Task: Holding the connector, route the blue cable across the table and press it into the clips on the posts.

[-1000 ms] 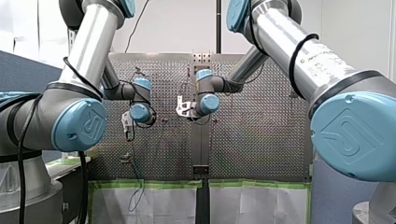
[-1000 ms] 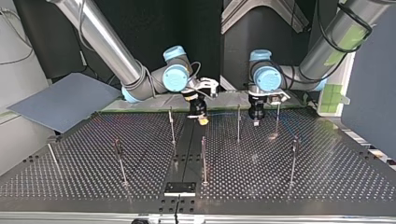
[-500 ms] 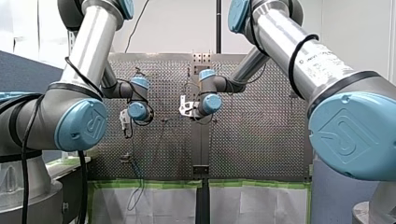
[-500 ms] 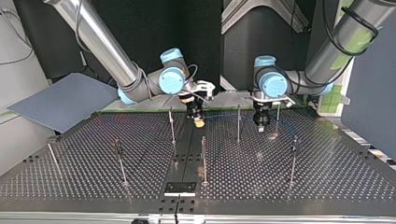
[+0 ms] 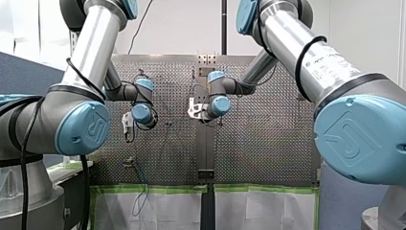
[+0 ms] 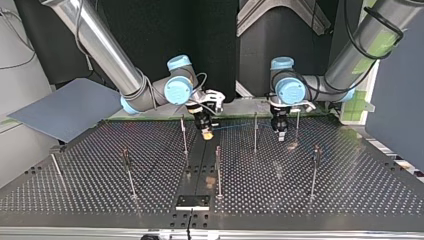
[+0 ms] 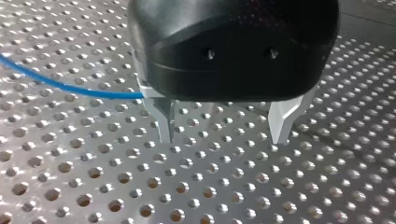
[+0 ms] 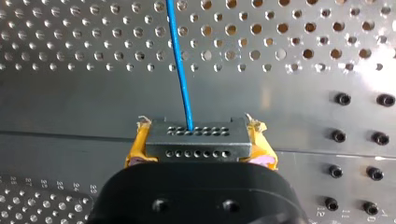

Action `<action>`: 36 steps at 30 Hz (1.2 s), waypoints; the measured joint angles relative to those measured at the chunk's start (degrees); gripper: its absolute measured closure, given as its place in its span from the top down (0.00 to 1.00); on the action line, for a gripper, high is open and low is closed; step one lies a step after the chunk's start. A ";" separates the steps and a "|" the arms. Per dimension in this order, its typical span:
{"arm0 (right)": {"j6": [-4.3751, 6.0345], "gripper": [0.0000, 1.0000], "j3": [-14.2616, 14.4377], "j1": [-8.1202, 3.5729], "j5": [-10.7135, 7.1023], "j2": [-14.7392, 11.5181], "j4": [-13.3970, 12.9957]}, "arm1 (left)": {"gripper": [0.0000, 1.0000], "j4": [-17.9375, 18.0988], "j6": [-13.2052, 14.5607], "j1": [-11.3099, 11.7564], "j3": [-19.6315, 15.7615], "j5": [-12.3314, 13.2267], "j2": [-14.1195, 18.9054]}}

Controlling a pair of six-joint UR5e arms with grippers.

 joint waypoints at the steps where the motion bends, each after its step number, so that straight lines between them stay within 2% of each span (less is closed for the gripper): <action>1: 0.00 0.00 0.00 -0.09 0.00 0.00 0.07 | 1.00 -0.44 0.38 -0.11 0.00 -0.38 0.00; 5: 0.00 0.00 0.00 -0.53 0.00 0.00 0.52 | 1.00 -2.32 1.41 -0.80 -0.07 -2.21 0.31; 10: -0.04 0.00 0.00 -1.00 -0.05 0.01 0.87 | 1.00 -4.43 1.29 -2.58 -0.70 -4.30 1.70; 15: -0.35 0.00 0.00 -1.50 -0.15 -0.01 2.04 | 1.00 -6.82 0.01 -4.95 -1.99 -6.73 3.91; 28: -0.79 0.00 0.03 -1.74 -1.04 0.02 2.50 | 1.00 -12.92 1.00 -11.18 -7.25 -12.97 9.10; 31: -0.79 0.00 0.01 -1.75 -1.17 0.02 2.46 | 1.00 -13.58 1.01 -12.12 -8.13 -12.93 10.46; 36: -0.83 0.00 0.02 -1.76 -1.20 0.00 2.41 | 1.00 -12.76 0.07 -14.29 -8.90 -11.17 12.80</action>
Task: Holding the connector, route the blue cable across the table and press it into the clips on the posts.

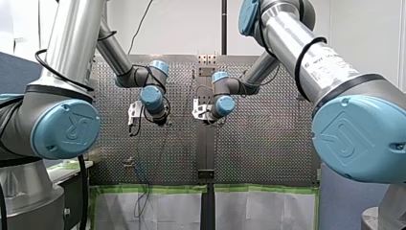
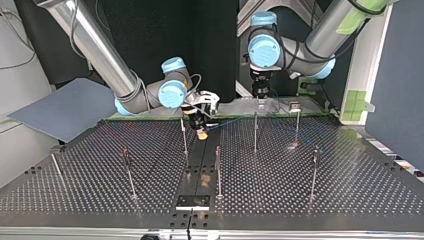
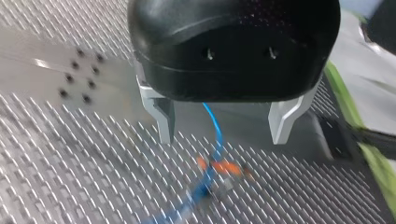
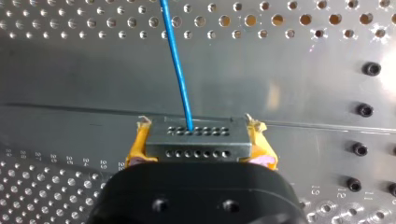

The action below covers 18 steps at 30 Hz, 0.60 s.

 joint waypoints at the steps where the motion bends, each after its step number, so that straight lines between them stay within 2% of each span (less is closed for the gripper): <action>1: 0.00 0.00 -0.01 0.00 -0.02 0.00 0.00 | 1.00 0.31 -0.31 -0.40 -0.04 0.24 0.21; 4: 0.02 0.00 0.00 0.00 -0.08 -0.02 0.02 | 1.00 1.59 -1.56 -1.77 -0.08 1.10 0.22; 9: -0.02 0.00 0.00 0.00 -0.10 -0.03 0.03 | 1.00 4.15 -3.41 -4.11 0.30 2.27 -1.75; 18: 0.01 0.00 0.00 0.02 -0.11 -0.05 0.09 | 1.00 7.76 -5.85 -4.39 3.37 1.88 -5.58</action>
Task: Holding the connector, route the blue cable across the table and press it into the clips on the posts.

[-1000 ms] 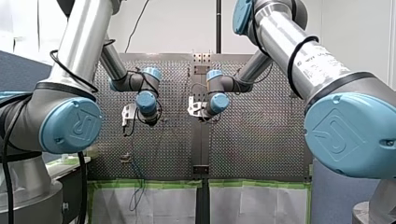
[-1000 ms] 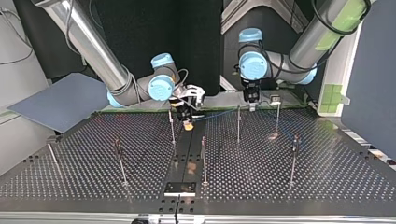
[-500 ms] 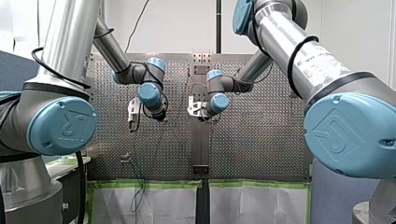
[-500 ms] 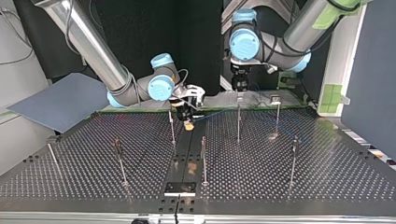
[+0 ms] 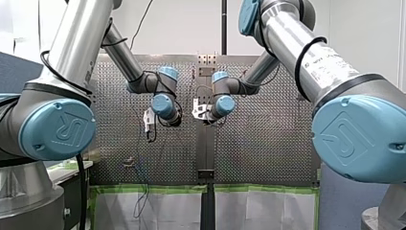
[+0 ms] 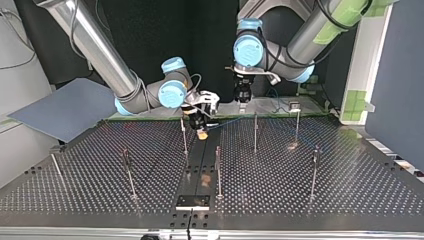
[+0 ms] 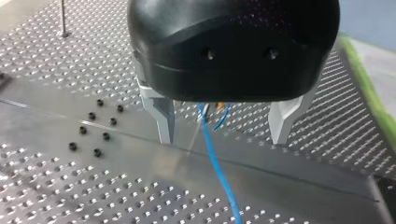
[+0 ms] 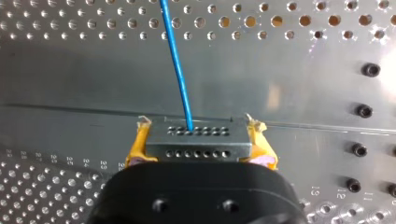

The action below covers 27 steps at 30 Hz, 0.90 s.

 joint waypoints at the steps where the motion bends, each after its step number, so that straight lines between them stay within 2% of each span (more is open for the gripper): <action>1: -0.01 0.00 0.01 0.02 0.00 0.00 0.01 | 1.00 0.06 -0.08 0.06 0.40 -0.10 -0.16; 6: 0.00 0.00 0.02 0.08 -0.01 -0.01 0.03 | 1.00 0.15 -0.25 0.36 2.02 -0.13 -0.47; 16: 0.14 0.00 0.01 0.08 0.00 0.00 0.03 | 1.00 0.21 -0.51 0.58 2.48 0.55 -1.30; 24: 0.12 0.00 0.00 0.01 0.00 -0.01 0.03 | 1.00 2.87 -0.72 0.52 5.03 -0.54 -4.71; 27: 0.12 0.00 0.01 0.00 0.00 -0.01 0.03 | 1.00 2.82 -0.81 0.46 6.34 -0.75 -6.14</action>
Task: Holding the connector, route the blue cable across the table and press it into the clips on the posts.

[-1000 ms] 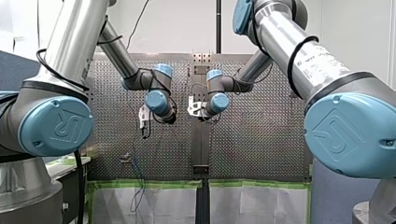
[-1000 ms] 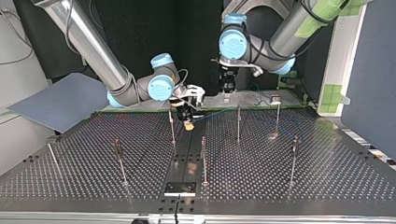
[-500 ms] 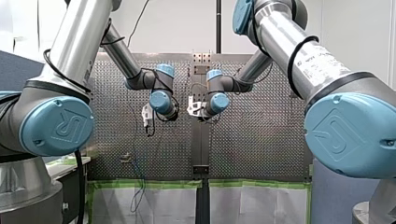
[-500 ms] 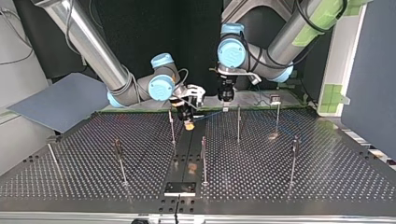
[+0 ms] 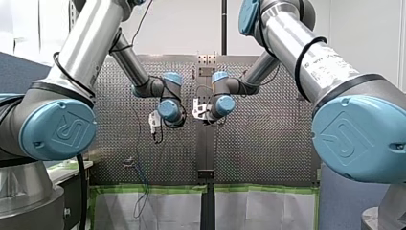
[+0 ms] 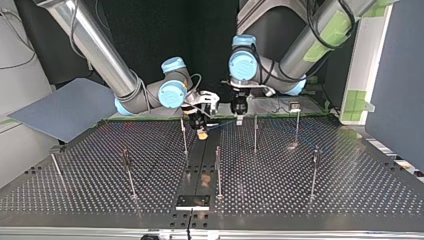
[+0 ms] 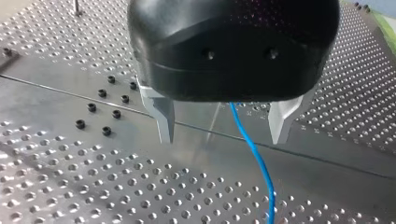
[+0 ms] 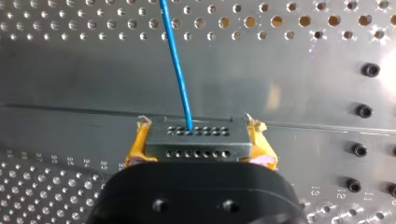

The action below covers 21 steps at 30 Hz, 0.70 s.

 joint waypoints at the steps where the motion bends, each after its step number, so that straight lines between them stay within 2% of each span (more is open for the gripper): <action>1: 0.00 0.00 -0.01 0.00 0.00 0.00 0.00 | 1.00 -0.13 -0.02 0.01 0.38 -0.06 -0.47; 9: 0.01 0.00 -0.02 -0.02 0.04 0.01 -0.11 | 1.00 0.27 -0.62 0.56 1.29 0.05 -1.59; 15: 0.10 0.00 -0.02 -0.04 0.03 0.02 -0.18 | 1.00 -0.81 -0.76 0.10 3.54 0.49 -3.88; 21: 0.18 0.00 -0.03 -0.11 -0.07 0.02 -0.25 | 1.00 -1.25 -1.38 -0.23 6.40 -1.00 -6.74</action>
